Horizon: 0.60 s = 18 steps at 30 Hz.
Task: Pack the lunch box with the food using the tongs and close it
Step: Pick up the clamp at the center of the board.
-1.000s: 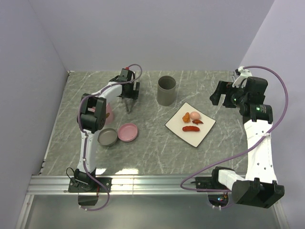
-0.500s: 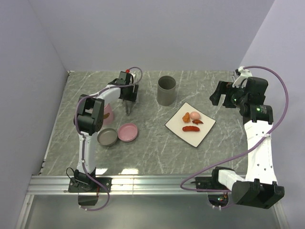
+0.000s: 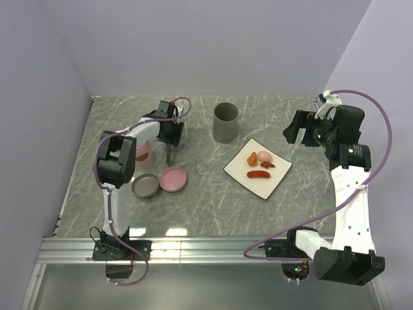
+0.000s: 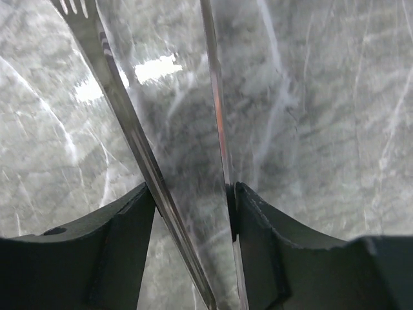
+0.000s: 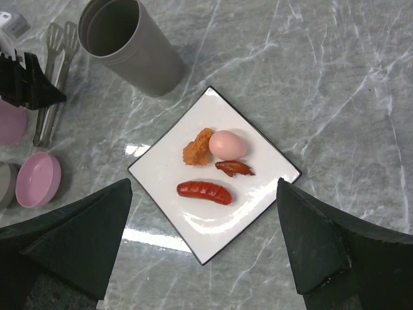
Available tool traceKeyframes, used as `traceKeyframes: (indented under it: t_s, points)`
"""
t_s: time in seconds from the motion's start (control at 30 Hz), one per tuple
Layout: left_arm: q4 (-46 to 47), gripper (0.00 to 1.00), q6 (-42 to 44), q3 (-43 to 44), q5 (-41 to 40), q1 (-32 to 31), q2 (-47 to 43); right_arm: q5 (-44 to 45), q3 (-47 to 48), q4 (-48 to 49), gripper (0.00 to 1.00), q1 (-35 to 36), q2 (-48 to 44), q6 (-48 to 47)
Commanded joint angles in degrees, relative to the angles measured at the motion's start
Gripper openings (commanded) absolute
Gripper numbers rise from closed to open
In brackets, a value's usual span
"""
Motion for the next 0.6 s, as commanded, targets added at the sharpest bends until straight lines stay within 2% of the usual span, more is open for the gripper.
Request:
traceKeyframes:
  t_s: [0.0,0.27,0.57]
  points:
    - [-1.36,0.56,1.97,0.87,2.56,-0.22,-4.51,-0.92,0.34,1.36,1.00,-0.21,-1.51,-0.05]
    - [-5.40,0.55,5.13,7.80,3.79,-0.22,-6.27,-3.73,-0.37,2.24,1.00,-0.04,-3.09,-0.31]
    - [-8.65,0.55,6.45,8.70,7.83,-0.22,-10.84,-5.05,-0.72,2.60,1.00,-0.13,-3.18,-0.66]
